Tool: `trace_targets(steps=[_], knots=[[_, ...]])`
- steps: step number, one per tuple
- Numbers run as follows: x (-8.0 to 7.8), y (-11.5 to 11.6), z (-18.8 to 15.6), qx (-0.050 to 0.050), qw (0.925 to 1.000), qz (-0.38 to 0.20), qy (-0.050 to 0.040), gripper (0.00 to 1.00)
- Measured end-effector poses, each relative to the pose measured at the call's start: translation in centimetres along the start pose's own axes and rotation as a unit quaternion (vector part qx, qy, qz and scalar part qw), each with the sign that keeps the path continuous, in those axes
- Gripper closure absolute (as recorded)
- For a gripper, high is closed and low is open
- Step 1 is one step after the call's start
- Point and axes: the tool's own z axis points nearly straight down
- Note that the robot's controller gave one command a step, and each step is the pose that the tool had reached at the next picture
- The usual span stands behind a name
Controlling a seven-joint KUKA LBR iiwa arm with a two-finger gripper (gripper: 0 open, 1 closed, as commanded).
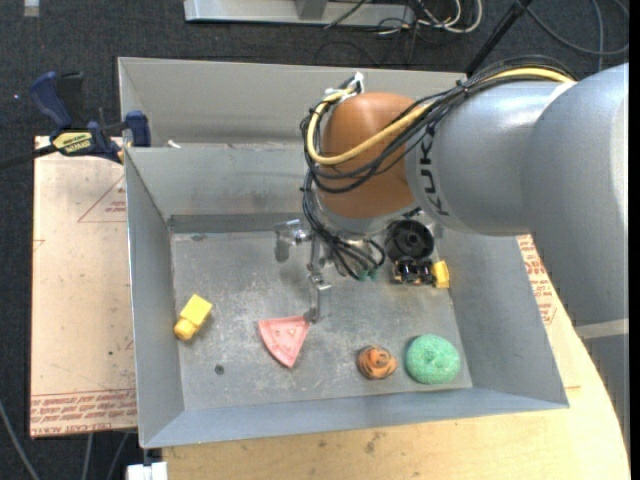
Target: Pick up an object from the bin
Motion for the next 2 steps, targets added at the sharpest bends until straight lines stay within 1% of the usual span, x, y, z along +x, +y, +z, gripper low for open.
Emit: trace_targets(steps=[1,2], knots=[[4.1,1.4,0.1,-0.002,0.9913,-0.131,0.0079,0.0],[5.3,1.8,-3.2,-0.001,0.99,-0.141,0.0031,0.0]])
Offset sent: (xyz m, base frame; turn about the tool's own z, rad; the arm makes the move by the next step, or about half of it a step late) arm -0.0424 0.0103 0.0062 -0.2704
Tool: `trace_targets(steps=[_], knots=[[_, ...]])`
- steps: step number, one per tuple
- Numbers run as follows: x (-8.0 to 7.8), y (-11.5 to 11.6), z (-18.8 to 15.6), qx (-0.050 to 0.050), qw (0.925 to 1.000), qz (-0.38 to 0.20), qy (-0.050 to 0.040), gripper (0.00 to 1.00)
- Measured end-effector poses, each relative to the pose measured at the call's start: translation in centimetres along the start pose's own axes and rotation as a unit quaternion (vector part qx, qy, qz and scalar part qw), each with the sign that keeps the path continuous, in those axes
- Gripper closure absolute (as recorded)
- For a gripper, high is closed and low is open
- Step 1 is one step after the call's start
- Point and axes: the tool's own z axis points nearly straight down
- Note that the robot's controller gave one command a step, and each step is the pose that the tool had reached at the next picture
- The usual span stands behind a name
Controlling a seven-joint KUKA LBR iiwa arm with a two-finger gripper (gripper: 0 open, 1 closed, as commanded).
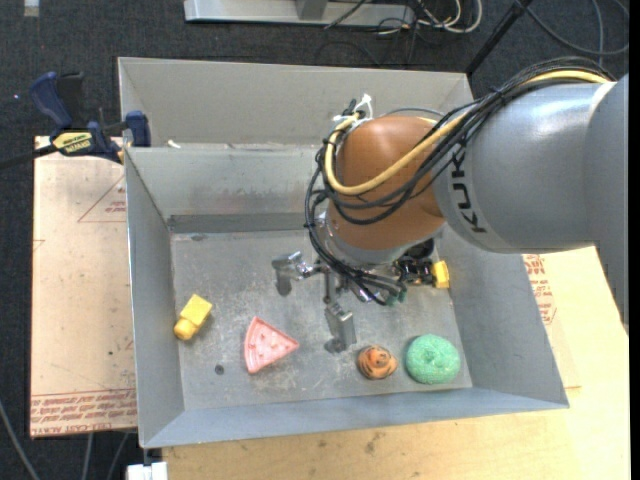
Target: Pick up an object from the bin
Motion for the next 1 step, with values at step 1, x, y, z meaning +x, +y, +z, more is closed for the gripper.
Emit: trace_targets(steps=[1], knots=[[-1.49,2.6,7.05,0.0,1.0,-0.003,-0.0008,0.0]])
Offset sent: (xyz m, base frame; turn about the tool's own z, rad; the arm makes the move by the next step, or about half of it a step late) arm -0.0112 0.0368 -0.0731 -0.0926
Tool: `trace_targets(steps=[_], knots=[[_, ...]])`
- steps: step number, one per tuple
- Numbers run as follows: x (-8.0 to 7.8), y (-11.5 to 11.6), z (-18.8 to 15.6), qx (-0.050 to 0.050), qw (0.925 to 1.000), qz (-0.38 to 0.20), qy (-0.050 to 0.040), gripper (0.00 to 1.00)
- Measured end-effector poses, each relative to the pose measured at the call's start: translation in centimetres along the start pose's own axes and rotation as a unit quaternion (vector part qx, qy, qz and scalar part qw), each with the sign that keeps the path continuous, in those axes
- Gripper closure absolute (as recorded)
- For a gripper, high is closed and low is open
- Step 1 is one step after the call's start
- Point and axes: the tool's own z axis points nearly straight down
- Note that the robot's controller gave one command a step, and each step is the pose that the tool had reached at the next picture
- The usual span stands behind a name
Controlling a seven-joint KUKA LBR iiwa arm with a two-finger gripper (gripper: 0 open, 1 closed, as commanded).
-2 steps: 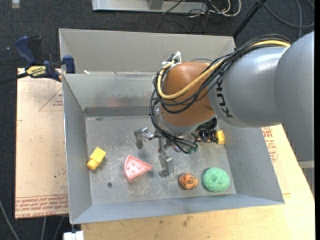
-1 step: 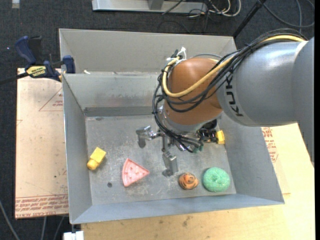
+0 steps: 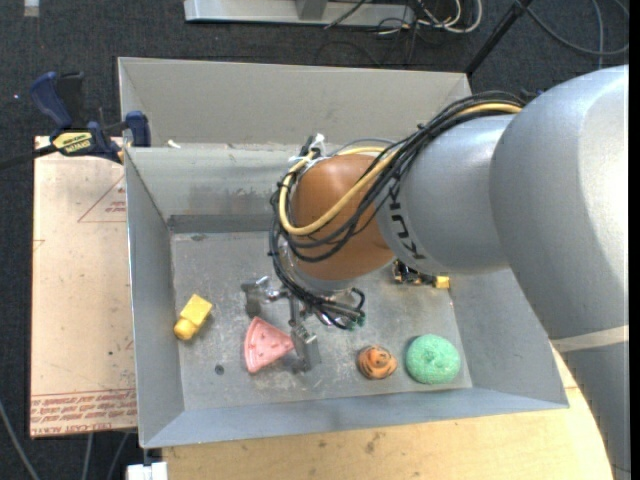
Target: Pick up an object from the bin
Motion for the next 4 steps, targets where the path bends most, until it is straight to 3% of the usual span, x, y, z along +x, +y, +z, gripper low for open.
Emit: trace_targets(steps=[1,4], knots=[[0.57,1.19,0.29,-0.001,0.9991,-0.041,0.0015,1.0],[0.69,1.24,-0.25,-0.001,0.9992,-0.041,0.0038,1.0]])
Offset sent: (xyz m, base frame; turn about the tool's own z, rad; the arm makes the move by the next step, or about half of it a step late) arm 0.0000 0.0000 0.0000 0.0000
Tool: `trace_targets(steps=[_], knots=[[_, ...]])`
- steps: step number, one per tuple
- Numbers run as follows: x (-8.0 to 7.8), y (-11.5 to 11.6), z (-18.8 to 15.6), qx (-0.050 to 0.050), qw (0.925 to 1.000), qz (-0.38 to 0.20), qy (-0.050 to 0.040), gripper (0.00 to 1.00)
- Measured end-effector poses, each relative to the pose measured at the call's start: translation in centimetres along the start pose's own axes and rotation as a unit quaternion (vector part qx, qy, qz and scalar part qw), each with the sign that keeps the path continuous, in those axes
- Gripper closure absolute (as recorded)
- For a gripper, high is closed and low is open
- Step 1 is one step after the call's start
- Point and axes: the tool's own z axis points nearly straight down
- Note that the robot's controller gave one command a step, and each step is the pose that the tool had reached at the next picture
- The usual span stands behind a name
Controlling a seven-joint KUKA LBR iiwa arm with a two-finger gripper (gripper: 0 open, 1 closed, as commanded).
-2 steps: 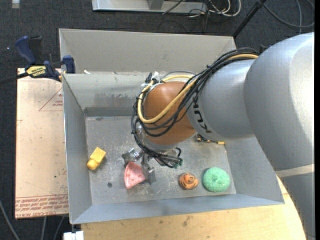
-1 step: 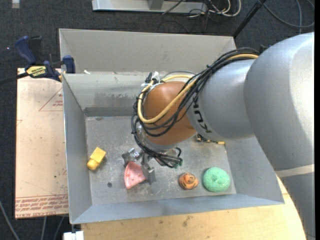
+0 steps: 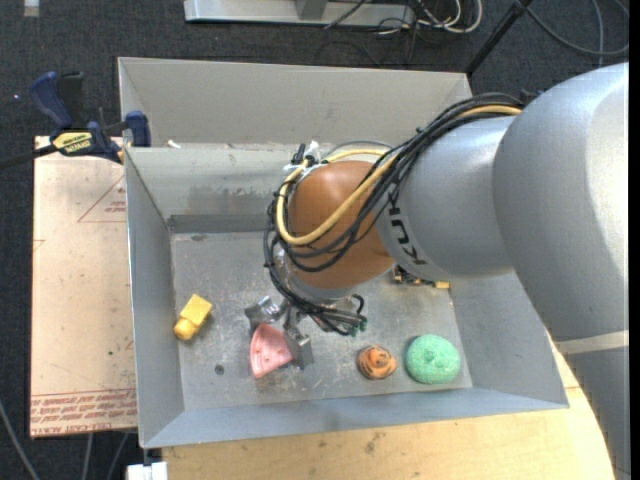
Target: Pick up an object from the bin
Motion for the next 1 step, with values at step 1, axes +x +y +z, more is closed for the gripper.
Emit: trace_targets(steps=[1], knots=[[0.08,0.07,-1.86,0.0,1.0,0.0,0.0013,1.0]])
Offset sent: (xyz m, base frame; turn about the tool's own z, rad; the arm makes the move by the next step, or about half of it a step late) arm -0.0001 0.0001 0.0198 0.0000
